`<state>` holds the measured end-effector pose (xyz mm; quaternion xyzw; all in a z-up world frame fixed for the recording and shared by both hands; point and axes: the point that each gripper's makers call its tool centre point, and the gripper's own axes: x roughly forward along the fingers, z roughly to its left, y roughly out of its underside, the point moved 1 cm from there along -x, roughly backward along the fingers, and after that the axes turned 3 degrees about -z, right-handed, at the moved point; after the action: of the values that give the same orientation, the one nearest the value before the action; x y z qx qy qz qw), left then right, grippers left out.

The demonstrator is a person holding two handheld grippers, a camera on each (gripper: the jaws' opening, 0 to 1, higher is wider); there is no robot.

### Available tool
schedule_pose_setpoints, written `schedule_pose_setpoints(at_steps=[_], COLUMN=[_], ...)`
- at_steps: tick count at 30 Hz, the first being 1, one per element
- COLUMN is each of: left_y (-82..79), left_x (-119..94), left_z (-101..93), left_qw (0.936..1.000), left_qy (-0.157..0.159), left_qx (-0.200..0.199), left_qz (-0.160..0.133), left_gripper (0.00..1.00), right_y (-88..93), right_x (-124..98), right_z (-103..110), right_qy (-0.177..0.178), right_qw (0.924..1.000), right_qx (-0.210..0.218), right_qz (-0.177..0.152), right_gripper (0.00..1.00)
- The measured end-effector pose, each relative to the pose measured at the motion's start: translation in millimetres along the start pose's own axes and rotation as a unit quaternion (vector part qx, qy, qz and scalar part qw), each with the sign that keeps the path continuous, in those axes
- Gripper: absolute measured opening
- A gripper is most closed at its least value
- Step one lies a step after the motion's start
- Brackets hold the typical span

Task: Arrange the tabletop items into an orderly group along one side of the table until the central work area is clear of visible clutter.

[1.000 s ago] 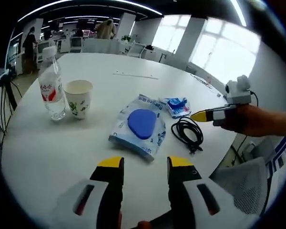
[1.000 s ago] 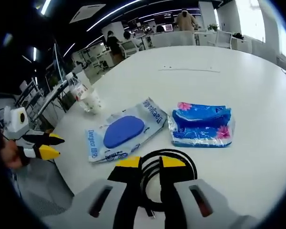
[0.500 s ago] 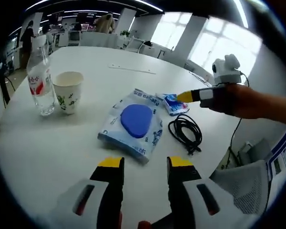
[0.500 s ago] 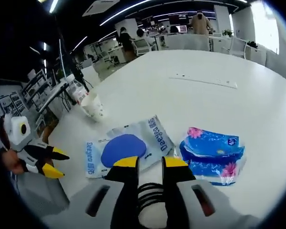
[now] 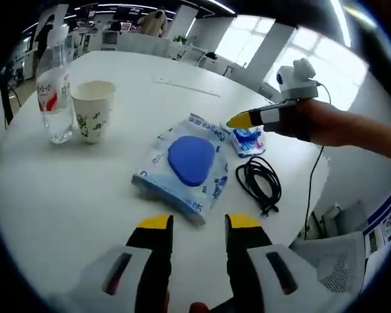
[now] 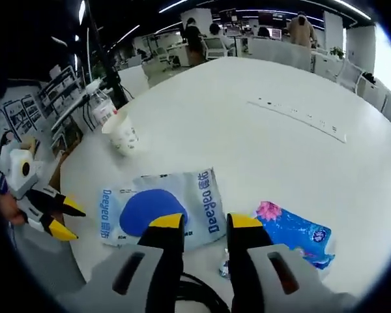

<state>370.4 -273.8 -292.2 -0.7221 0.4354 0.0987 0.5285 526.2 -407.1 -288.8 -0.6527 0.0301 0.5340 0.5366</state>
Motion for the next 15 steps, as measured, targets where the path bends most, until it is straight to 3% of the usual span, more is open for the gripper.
schedule_pose_setpoints(at_steps=[3,7,11,15], left_y=[-0.3,0.2,2.3,3.3], left_x=[4.5,7.9,11.6,13.0], left_z=[-0.6,-0.1,0.8,-1.1], left_qw=[1.0,0.9998,0.9997,0.9993], left_qy=[0.0,-0.004,-0.007,-0.005], left_qx=[-0.008,-0.015,-0.021,-0.035], left_qz=[0.002,0.008,0.013,0.014], left_gripper=[0.3,0.29,0.29,0.29], right_y=[0.0,-7.5,-3.9,-1.0], right_x=[7.3,15.8,25.4,29.7], right_z=[-1.5,-5.1,-7.9,-11.3], right_qy=[-0.003,-0.006,-0.01,-0.007], right_qw=[0.9997,0.9997,0.999,0.9994], right_qx=[-0.021,-0.019,-0.025,-0.008], right_qz=[0.015,0.016,0.036,0.034], right_gripper=[0.24,0.25,0.25,0.27])
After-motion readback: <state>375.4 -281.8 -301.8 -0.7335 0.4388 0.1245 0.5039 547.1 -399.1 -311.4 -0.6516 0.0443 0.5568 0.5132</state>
